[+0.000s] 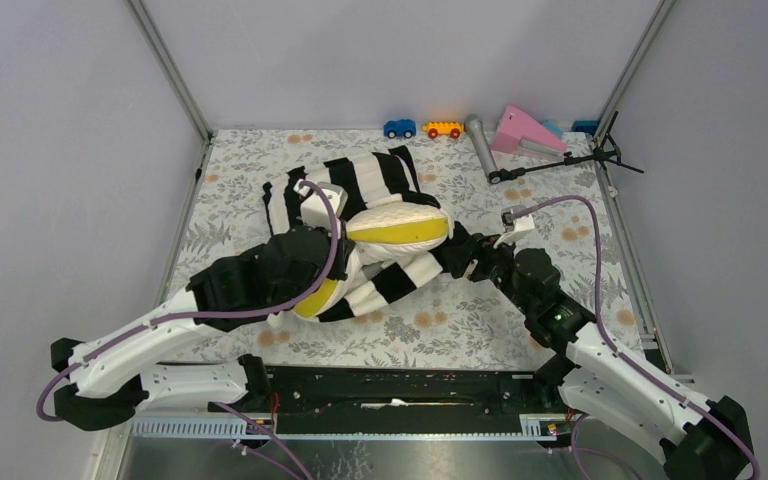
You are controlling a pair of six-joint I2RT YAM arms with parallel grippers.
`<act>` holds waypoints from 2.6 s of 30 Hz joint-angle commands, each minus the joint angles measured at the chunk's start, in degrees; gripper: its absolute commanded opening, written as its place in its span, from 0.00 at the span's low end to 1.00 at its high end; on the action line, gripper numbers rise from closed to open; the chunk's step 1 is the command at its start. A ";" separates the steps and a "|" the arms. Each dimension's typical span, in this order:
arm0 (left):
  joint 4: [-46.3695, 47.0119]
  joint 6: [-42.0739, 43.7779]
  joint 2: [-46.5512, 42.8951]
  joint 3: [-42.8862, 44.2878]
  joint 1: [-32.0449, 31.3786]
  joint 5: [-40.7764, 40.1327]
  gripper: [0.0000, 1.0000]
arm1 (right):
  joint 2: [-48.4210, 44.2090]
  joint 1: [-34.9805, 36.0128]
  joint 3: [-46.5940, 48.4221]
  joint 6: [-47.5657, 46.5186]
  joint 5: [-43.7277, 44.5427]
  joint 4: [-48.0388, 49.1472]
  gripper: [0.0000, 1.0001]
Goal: Remove the pillowcase from the pillow
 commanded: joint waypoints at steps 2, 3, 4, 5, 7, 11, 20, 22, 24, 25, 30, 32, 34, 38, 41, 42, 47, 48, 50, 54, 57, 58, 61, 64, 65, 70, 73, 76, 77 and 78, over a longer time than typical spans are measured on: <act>6.30 -0.15 -4.87 4.86 0.11 -1.71 0.00 | 5.03 -1.38 2.15 5.79 8.35 2.13 0.51; 6.40 0.01 -5.29 4.81 0.09 -0.73 0.00 | 6.44 -1.66 2.35 7.21 8.15 3.36 0.40; 6.81 0.44 -5.53 4.83 0.12 0.22 0.00 | 7.28 -2.04 2.71 7.87 7.58 3.98 0.32; 7.24 0.77 -5.69 4.89 0.13 2.17 0.00 | 8.76 -2.44 3.30 8.93 6.49 5.05 0.28; 8.34 1.02 -5.62 5.13 0.13 7.40 0.00 | 12.92 -2.74 5.02 9.72 4.64 6.68 0.24; 12.42 1.14 -6.71 5.65 0.10 16.03 0.00 | 23.24 -3.96 9.49 11.01 3.16 5.78 0.19; 17.01 1.07 -11.99 4.51 0.11 19.88 0.00 | 42.13 -9.08 15.42 17.21 0.48 0.67 0.00; 17.75 1.11 -12.40 3.86 0.13 20.42 0.00 | 42.71 -9.54 16.23 17.18 2.52 -1.38 0.01; 18.53 1.34 -12.52 2.99 0.13 20.22 0.00 | 42.57 -10.03 17.25 16.61 3.11 -3.54 0.05; 19.04 1.50 -12.49 2.50 0.13 20.00 0.00 | 42.01 -10.16 17.61 15.93 3.17 -4.35 0.07; 21.01 1.66 -9.14 0.42 0.13 18.22 0.00 | 34.21 -10.28 17.05 10.71 2.60 -5.38 0.53; 21.72 1.54 -6.49 -0.05 0.13 18.24 0.00 | 29.87 -10.25 16.54 9.24 3.79 -6.79 0.65; 22.67 1.49 -3.66 -0.43 0.13 18.38 0.00 | 25.36 -10.24 16.27 8.05 5.89 -8.99 0.77; 25.59 1.53 1.84 -1.07 0.28 18.82 0.00 | 17.47 -10.26 16.34 6.61 11.78 -15.92 0.84; 26.18 0.81 7.35 -0.15 1.62 19.94 0.00 | 12.37 -10.30 16.44 7.03 15.83 -20.63 0.86; 25.94 0.15 9.16 0.39 2.40 20.27 0.00 | 10.87 -10.26 16.57 6.99 16.59 -22.08 0.87; 23.94 -4.10 17.94 4.39 8.01 24.76 0.00 | 4.60 -10.26 17.01 6.89 17.91 -27.15 0.88; 23.58 -4.68 19.30 5.16 8.93 25.57 0.00 | 3.52 -10.25 16.61 6.85 17.37 -27.74 0.88; 23.25 -5.47 21.86 6.06 10.75 26.72 0.00 | 1.47 -10.25 15.55 7.09 15.60 -28.46 0.89; 24.53 -6.91 26.32 7.52 14.03 30.50 0.07 | -1.54 -10.25 12.51 8.86 11.61 -28.66 0.90; 22.72 -4.88 29.28 10.30 13.99 34.23 0.73 | -2.41 -10.25 10.81 9.87 8.65 -28.38 0.92; 21.06 -4.66 29.65 11.04 13.94 33.75 0.80 | -2.42 -10.25 10.41 10.01 7.42 -28.71 0.92; 17.04 -4.05 27.55 10.32 14.02 26.98 0.94 | -2.14 -10.26 9.52 10.80 4.45 -31.10 0.94; 14.47 -4.38 23.65 6.97 14.20 21.97 0.99 | -2.03 -10.25 8.59 12.52 2.73 -34.56 0.95; 13.57 -4.80 22.44 5.59 14.29 20.90 0.99 | -2.24 -10.26 8.32 13.11 2.71 -35.67 0.96; 7.64 -7.00 18.92 1.07 14.42 16.96 0.99 | -4.06 -10.25 6.71 15.55 6.15 -39.32 0.98; 8.92 -5.75 15.78 -1.56 14.40 21.38 0.99 | -4.61 -10.25 6.71 15.13 5.77 -39.72 0.99; 15.83 -4.34 13.03 -4.09 14.46 34.34 0.99 | -5.72 -10.25 5.64 11.53 -4.55 -34.53 0.99; 18.26 -4.62 12.82 -4.50 14.47 39.00 0.99 | -6.18 -10.27 5.16 11.74 -7.84 -32.57 0.99; 20.31 -5.24 12.97 -4.71 14.46 42.96 0.99 | -6.53 -10.25 4.70 12.62 -10.13 -30.92 1.00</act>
